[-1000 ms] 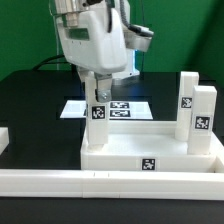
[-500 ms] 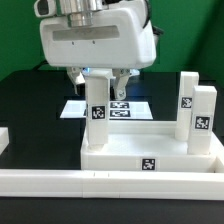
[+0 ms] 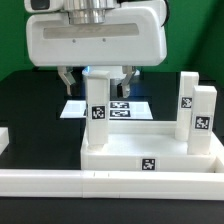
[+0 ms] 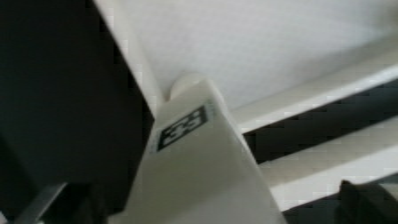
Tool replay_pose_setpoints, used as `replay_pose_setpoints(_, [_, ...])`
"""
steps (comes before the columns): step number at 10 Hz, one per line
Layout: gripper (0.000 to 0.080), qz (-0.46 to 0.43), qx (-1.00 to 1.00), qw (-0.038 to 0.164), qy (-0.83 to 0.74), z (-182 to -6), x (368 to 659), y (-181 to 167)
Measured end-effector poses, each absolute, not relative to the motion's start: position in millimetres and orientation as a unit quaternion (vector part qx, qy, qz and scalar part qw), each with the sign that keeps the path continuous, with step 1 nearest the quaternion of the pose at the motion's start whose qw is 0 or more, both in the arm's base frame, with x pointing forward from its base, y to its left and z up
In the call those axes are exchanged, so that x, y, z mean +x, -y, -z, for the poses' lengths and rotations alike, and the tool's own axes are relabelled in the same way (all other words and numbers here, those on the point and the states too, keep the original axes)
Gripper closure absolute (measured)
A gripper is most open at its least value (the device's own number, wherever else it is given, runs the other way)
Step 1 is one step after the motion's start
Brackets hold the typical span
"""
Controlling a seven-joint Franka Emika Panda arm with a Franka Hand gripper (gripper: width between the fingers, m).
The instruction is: Assemble desk
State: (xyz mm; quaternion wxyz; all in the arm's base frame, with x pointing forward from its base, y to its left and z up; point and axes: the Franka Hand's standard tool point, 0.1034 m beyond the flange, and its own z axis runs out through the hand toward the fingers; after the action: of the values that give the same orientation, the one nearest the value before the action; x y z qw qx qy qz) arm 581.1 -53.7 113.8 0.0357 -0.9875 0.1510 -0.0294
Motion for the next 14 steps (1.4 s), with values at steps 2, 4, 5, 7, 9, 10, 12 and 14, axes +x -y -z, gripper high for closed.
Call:
replay_pose_setpoints(2, [0.015, 0.038, -0.996, 0.019, -0.079, -113.8, 583.7, 52.3])
replay_pose_setpoints(4, [0.015, 0.045, -0.999, 0.005, 0.007, -113.8, 585.5, 50.7])
replay_pose_setpoints(5, [0.0154, 0.047, -0.998, 0.002, 0.043, -112.6, 584.4, 53.4])
replay_pose_setpoints(7, [0.0311, 0.048, -0.997, 0.001, 0.055, -112.2, 584.1, 53.6])
replay_pose_setpoints(9, [0.0511, 0.048, -0.997, 0.001, 0.055, -112.1, 584.0, 53.6])
replay_pose_setpoints(10, [0.0511, 0.048, -0.997, 0.001, 0.055, -112.1, 584.0, 53.6])
replay_pose_setpoints(12, [0.0511, 0.048, -0.998, 0.002, 0.043, -112.1, 584.0, 53.6])
replay_pose_setpoints(14, [0.0511, 0.048, -0.998, 0.003, 0.03, -112.0, 584.1, 53.4])
